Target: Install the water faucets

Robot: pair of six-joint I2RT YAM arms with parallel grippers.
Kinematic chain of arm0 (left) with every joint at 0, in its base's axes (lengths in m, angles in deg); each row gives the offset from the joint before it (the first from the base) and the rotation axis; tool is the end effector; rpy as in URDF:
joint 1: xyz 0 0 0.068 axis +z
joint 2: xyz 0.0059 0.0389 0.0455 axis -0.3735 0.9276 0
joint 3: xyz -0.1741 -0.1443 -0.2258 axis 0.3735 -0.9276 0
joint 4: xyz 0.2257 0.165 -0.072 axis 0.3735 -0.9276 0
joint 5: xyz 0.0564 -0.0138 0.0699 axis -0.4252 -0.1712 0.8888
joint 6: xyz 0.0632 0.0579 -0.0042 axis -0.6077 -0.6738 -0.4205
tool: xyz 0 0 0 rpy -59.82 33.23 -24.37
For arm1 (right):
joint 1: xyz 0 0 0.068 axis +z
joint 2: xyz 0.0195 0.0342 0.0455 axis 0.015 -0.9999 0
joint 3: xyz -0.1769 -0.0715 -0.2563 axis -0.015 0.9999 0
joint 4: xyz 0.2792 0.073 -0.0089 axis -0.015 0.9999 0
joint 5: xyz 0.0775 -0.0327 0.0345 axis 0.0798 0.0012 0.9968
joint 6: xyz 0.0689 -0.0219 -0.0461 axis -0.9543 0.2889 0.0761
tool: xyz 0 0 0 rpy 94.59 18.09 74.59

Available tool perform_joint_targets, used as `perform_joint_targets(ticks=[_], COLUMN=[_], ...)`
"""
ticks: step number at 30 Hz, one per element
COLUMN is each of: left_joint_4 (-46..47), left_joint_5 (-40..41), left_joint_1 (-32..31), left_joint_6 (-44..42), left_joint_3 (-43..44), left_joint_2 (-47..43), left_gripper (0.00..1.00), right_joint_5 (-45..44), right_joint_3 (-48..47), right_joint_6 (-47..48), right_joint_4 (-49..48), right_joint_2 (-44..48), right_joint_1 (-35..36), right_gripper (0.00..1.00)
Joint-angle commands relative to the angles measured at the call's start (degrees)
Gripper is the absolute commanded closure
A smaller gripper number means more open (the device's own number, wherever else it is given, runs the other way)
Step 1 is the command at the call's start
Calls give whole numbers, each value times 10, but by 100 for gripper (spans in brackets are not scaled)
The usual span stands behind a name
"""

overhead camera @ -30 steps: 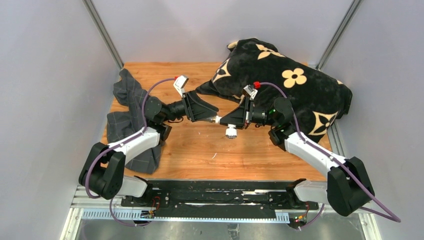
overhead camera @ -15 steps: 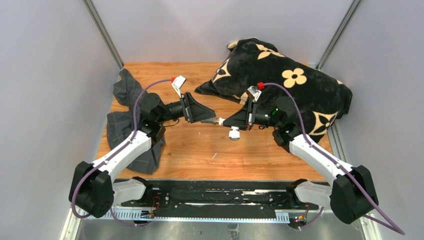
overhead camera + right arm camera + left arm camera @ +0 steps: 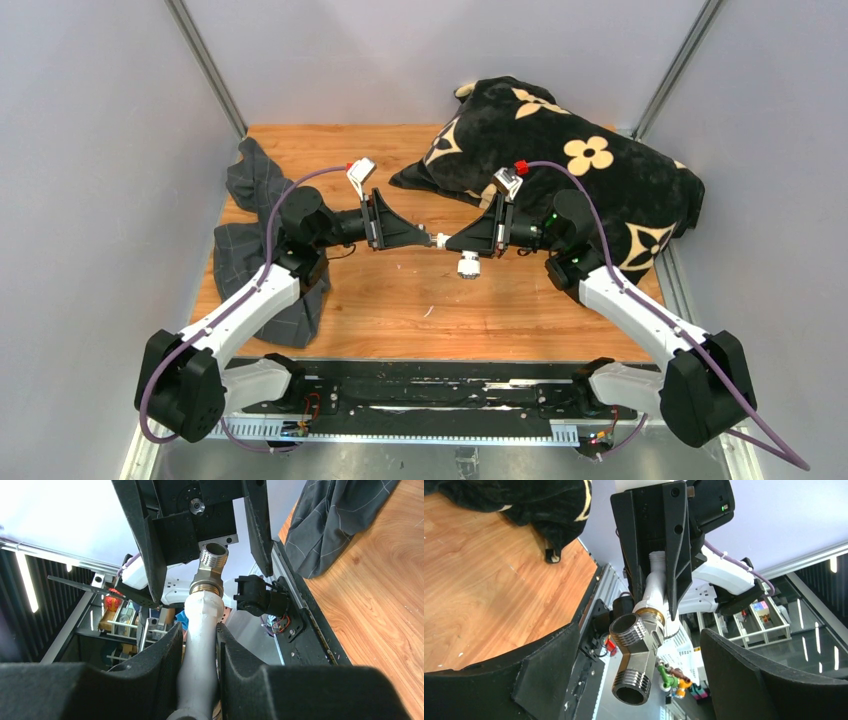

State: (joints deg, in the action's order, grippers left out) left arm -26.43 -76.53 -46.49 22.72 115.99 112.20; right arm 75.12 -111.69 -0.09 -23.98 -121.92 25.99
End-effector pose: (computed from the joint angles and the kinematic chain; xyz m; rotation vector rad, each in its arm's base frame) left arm 0.2354 -0.1741 0.3540 0.2838 1.8468 -1.8312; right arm 0.2246 0.1851 0.3599 -0.3150 1.8748 2.0021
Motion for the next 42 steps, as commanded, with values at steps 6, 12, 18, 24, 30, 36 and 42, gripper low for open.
perform_joint_targets(ticks=[6, 12, 18, 24, 30, 36, 42], left_joint_4=[0, 0, 0, 28, 249, 311, 281], left_joint_5=[-29, -26, -16, 23, 111, 101, 101], left_joint_1=[1, 1, 1, 1, 1, 0, 1], left_joint_6=[15, 17, 1, -102, -89, -50, -71], left_joint_3=[-4, -1, -2, -21, -112, -117, -112], left_joint_2=[-7, -1, -5, -56, -103, -64, -57], left_gripper=[39, 69, 100, 100, 100, 100, 100], right_joint_5=[14, 13, 10, 12, 6, 7, -1], right_joint_3=[-19, -15, -4, 33, 77, 73, 87], right_joint_6=[9, 8, -17, -196, -430, -457, -466], right_joint_4=[-23, -26, -52, -204, -410, -443, -446], right_joint_2=[-3, -2, -5, -47, -131, -169, -175], right_joint_1=[-10, -10, -10, -10, -5, 15, 18], right_gripper=[99, 99, 99, 99, 100, 99, 100])
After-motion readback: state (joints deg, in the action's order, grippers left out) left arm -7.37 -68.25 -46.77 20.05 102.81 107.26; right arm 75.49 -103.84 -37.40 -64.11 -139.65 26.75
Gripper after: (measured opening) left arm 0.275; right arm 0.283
